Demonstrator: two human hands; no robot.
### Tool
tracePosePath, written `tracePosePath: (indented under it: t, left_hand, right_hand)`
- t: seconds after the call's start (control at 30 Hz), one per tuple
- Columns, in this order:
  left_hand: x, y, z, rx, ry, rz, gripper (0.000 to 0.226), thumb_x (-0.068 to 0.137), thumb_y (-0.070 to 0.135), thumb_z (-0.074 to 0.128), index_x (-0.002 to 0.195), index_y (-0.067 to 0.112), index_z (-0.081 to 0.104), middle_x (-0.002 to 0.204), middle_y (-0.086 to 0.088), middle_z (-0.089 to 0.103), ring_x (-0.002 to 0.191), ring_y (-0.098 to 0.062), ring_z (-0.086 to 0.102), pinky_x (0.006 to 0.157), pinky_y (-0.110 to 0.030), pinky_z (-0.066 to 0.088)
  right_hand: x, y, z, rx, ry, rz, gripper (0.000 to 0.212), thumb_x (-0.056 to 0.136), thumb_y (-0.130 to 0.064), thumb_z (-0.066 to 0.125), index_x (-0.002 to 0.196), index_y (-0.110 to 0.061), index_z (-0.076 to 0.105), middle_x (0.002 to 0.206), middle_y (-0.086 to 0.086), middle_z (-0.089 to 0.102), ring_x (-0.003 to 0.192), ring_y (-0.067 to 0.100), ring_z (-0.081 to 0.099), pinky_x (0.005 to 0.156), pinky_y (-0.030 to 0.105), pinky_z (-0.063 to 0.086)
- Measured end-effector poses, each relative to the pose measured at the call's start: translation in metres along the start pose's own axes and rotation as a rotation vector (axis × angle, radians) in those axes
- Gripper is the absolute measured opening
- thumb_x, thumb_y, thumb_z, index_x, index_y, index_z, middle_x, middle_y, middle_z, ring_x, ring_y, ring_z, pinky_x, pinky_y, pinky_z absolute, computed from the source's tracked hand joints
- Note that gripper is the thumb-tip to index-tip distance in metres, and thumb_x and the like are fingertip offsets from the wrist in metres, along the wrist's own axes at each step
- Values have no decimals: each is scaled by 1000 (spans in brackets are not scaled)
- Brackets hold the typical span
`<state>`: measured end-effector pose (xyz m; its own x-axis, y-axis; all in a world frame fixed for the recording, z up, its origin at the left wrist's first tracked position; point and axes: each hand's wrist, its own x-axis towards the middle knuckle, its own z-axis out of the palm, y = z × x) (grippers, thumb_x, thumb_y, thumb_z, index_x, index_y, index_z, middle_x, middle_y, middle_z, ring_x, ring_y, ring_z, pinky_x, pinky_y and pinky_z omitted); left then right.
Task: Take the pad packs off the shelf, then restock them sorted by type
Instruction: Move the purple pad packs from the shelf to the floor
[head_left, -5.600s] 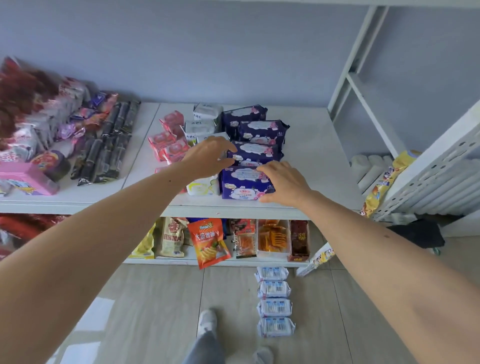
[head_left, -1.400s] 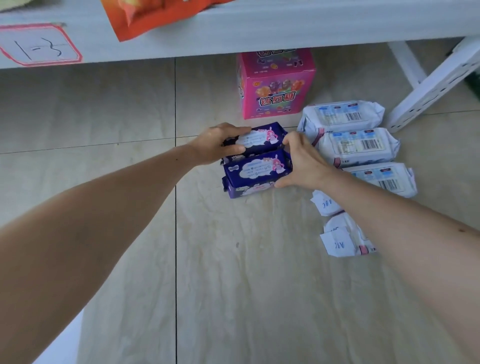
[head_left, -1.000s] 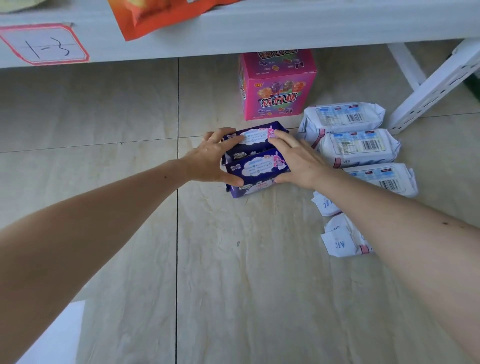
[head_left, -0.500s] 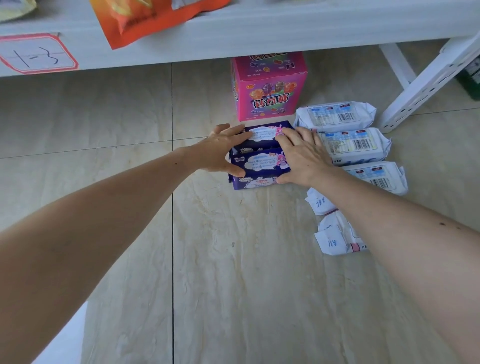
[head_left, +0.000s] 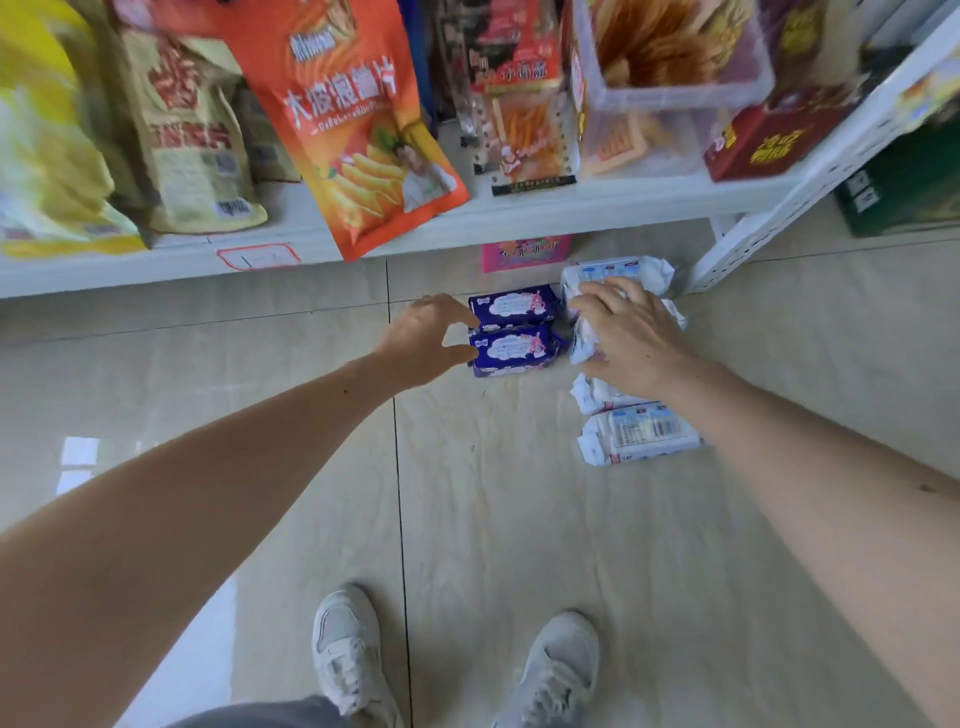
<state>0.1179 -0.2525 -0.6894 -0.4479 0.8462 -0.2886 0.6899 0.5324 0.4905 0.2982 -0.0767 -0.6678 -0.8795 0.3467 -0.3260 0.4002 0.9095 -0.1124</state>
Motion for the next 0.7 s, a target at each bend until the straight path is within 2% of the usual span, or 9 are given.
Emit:
tracePosePath:
  t: [0.23, 0.4, 0.57, 0.63, 0.7]
  left_hand:
    - [-56, 120, -167, -10, -74, 13, 31, 87, 27, 65, 117, 21, 62, 126, 3, 58, 119, -16, 51, 99, -30, 40]
    - [-99, 206, -282, 28, -20, 52, 30, 88, 28, 64, 117, 23, 61, 123, 6, 60, 113, -15, 55, 89, -29, 45]
    - [-133, 276, -380, 71, 63, 99, 27, 88, 31, 62, 114, 26, 63, 120, 6, 61, 106, -14, 58, 82, -32, 52]
    - [-141, 297, -416, 74, 101, 126, 26, 88, 28, 61, 114, 25, 65, 121, 5, 61, 108, -14, 58, 83, -32, 52]
    - [-148, 313, -447, 74, 134, 142, 25, 87, 27, 62, 112, 25, 65, 121, 5, 62, 108, -15, 58, 87, -38, 52]
  right_hand:
    - [-81, -19, -192, -8, -3, -70, 53, 85, -22, 67, 134, -14, 47, 148, 0, 35, 136, 21, 23, 108, 36, 33]
    - [-136, -33, -331, 4, 67, -105, 44, 88, -19, 63, 130, -13, 52, 144, 1, 41, 132, 19, 28, 105, 33, 34]
    - [-176, -39, -435, -25, 156, -129, 37, 88, -23, 63, 124, -18, 56, 135, -5, 49, 127, 14, 33, 95, 30, 42]
    - [-183, -39, -469, -65, 184, -155, 33, 89, -23, 62, 121, -18, 59, 134, -5, 51, 125, 14, 36, 97, 28, 41]
    - [-186, -41, -500, -108, 191, -170, 32, 90, -24, 62, 121, -17, 60, 134, -5, 52, 125, 15, 38, 99, 30, 42]
